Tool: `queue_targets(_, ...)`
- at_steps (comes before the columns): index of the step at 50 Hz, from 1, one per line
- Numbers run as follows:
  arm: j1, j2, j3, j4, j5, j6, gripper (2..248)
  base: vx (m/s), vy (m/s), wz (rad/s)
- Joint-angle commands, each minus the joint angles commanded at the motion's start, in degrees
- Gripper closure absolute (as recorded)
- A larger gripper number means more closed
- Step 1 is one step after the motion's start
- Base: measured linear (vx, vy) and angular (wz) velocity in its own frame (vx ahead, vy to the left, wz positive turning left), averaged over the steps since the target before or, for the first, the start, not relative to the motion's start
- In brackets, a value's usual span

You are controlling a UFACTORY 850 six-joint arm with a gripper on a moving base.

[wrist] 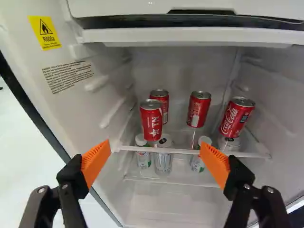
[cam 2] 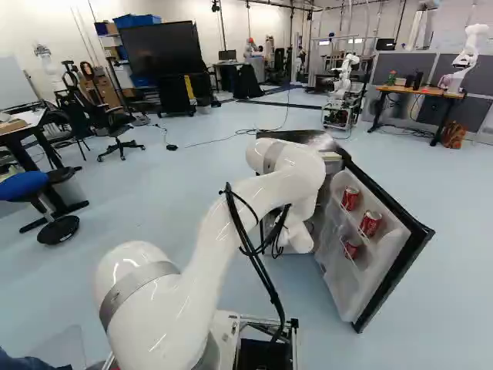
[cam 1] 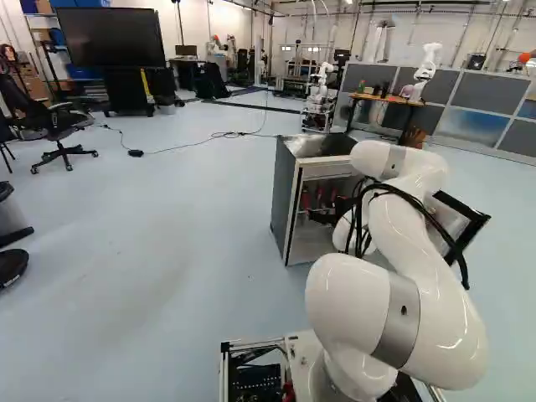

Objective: Grab a drink from the fridge

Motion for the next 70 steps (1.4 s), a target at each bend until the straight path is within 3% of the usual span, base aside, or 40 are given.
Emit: queue_targets(70, 3.7, -8.4, -16.7, 0.0, -5.1, 0.0, 3, 0.000, 0.000, 0.000)
